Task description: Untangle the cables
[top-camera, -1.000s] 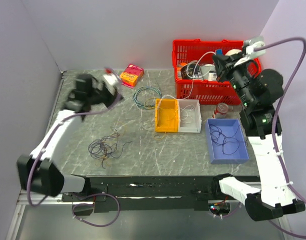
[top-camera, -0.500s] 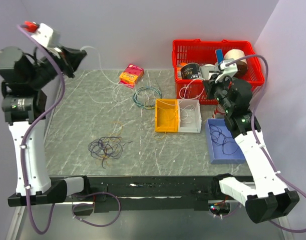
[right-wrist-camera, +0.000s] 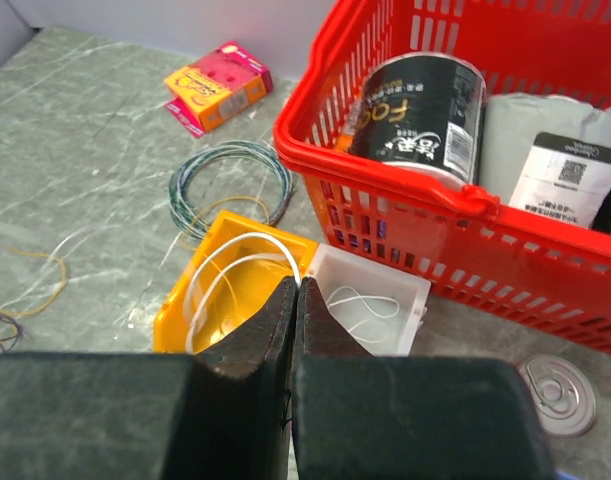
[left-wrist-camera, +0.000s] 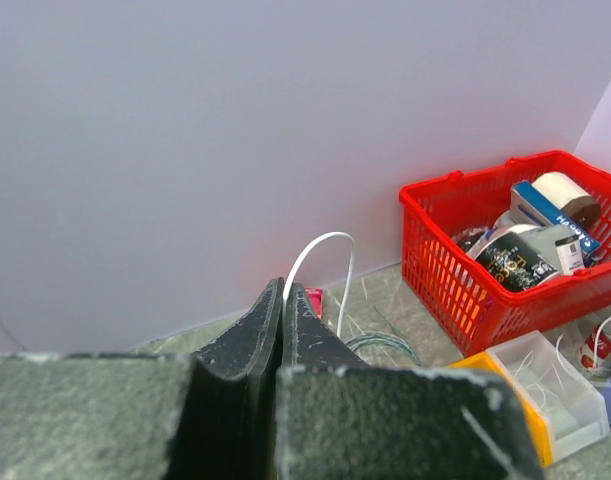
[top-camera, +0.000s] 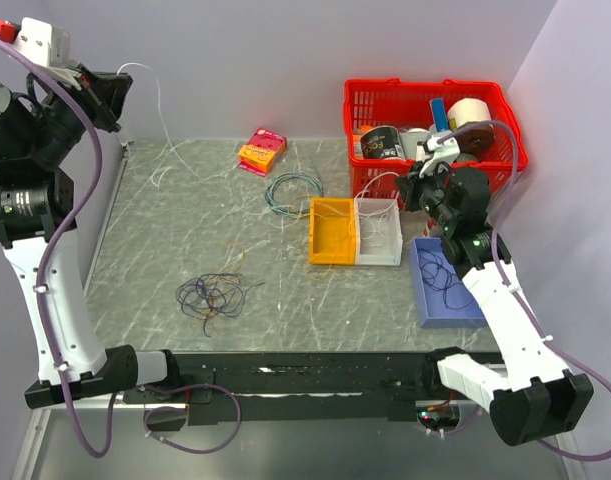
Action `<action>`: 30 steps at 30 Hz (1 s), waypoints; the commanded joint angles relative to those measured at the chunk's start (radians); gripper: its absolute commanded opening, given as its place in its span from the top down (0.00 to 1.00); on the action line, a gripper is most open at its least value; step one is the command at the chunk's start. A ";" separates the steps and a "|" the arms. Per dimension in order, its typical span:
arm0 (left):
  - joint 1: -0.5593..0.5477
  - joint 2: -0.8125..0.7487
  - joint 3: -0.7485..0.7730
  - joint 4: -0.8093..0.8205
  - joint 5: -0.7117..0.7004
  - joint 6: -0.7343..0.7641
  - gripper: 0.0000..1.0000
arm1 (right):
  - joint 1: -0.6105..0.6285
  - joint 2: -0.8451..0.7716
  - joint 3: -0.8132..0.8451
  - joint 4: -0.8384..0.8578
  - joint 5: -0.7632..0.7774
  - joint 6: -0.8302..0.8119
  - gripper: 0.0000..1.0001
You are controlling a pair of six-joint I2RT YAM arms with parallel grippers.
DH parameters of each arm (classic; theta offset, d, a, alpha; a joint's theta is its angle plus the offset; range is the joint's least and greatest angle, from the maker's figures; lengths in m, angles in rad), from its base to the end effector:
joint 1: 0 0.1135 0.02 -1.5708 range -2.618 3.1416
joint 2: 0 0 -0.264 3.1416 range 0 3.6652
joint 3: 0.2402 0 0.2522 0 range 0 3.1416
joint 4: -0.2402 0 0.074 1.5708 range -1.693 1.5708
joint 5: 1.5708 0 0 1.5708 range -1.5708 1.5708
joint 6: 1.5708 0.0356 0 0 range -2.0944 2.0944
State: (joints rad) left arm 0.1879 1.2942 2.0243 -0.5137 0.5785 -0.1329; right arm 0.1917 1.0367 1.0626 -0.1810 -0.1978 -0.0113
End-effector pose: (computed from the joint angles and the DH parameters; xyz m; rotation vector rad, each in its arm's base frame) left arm 0.1921 0.0167 0.5978 0.2698 1.3724 -0.3454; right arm 0.2309 0.0519 0.3902 -0.3207 1.7024 0.3036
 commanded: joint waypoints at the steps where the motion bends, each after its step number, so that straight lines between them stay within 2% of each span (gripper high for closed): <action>1: 0.015 -0.012 -0.007 0.033 -0.073 -0.014 0.99 | -0.001 0.000 0.117 0.005 0.007 0.004 1.00; 5: 0.076 0.000 0.060 0.038 -0.167 -0.034 0.99 | -0.001 0.036 0.140 -0.048 0.050 -0.036 1.00; 8: 0.120 0.022 0.158 0.040 -0.177 -0.082 0.99 | -0.003 0.051 0.090 -0.019 0.046 -0.029 1.00; 12: 0.139 0.071 0.301 0.043 -0.065 -0.146 0.99 | 0.029 0.081 0.024 0.061 -0.072 0.010 1.00; 13: 0.140 0.082 0.332 0.052 -0.042 -0.157 0.99 | 0.052 0.091 0.011 0.095 -0.081 0.010 1.00; 14: 0.139 0.086 0.343 0.056 -0.001 -0.180 0.99 | 0.127 0.101 0.011 0.100 -0.074 0.008 1.00; 17: 0.142 0.093 0.349 0.078 0.046 -0.224 0.99 | 0.279 0.187 0.063 0.086 -0.034 -0.068 1.00; 19: 0.143 0.090 0.338 0.096 0.104 -0.253 0.99 | 0.322 0.279 0.130 0.078 -0.055 -0.056 1.00; 24: 0.143 0.071 0.246 0.191 0.308 -0.402 0.99 | 0.441 0.463 0.250 0.217 -0.152 0.007 1.00; 28: 0.143 0.054 0.179 0.296 0.406 -0.519 0.99 | 0.479 0.588 0.368 0.359 -0.310 0.092 1.00; 30: 0.143 0.053 0.174 0.332 0.419 -0.577 0.99 | 0.480 0.695 0.436 0.347 -0.304 0.151 1.00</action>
State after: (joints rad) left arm 0.3271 1.3640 2.2127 -0.3088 0.8711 -0.5407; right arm 0.6552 1.6123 1.3510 0.0170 -0.4023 0.0269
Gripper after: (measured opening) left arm 0.025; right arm 0.010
